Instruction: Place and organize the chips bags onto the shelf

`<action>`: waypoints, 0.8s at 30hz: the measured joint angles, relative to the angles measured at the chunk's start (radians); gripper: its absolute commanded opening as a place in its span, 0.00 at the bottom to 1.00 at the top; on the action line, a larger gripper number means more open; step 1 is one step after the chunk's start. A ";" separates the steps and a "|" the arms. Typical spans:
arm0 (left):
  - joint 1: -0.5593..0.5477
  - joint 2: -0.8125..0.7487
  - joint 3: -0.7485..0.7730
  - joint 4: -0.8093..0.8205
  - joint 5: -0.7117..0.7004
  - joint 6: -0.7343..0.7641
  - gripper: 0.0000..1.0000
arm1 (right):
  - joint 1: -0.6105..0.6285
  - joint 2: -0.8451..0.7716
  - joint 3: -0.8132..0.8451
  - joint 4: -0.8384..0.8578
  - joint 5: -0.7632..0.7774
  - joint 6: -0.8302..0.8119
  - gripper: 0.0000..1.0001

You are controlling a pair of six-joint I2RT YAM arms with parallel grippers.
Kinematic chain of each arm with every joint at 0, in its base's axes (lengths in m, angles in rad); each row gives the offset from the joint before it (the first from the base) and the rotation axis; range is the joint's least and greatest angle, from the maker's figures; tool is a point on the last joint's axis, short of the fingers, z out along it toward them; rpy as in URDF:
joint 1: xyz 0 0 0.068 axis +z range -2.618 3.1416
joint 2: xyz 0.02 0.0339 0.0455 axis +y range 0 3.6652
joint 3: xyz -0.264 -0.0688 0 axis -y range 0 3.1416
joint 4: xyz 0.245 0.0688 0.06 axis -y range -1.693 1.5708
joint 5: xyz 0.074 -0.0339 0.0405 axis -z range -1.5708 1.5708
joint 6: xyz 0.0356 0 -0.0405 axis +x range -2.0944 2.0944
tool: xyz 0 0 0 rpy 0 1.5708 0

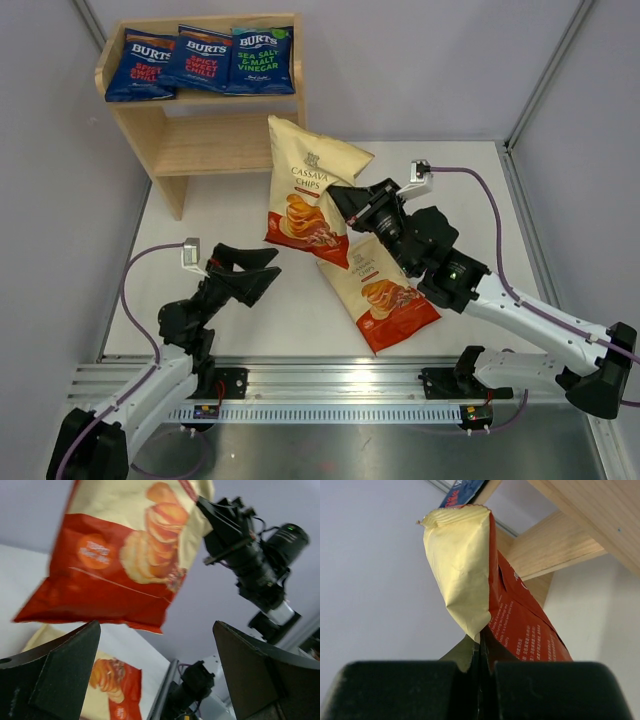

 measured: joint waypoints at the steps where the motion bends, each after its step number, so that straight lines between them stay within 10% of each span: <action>1: -0.031 0.014 0.000 0.044 -0.007 0.006 0.99 | 0.000 0.000 0.006 0.003 -0.011 0.005 0.00; 24: -0.200 0.175 0.072 0.201 -0.184 0.090 0.99 | 0.001 -0.010 0.069 0.148 -0.241 0.198 0.00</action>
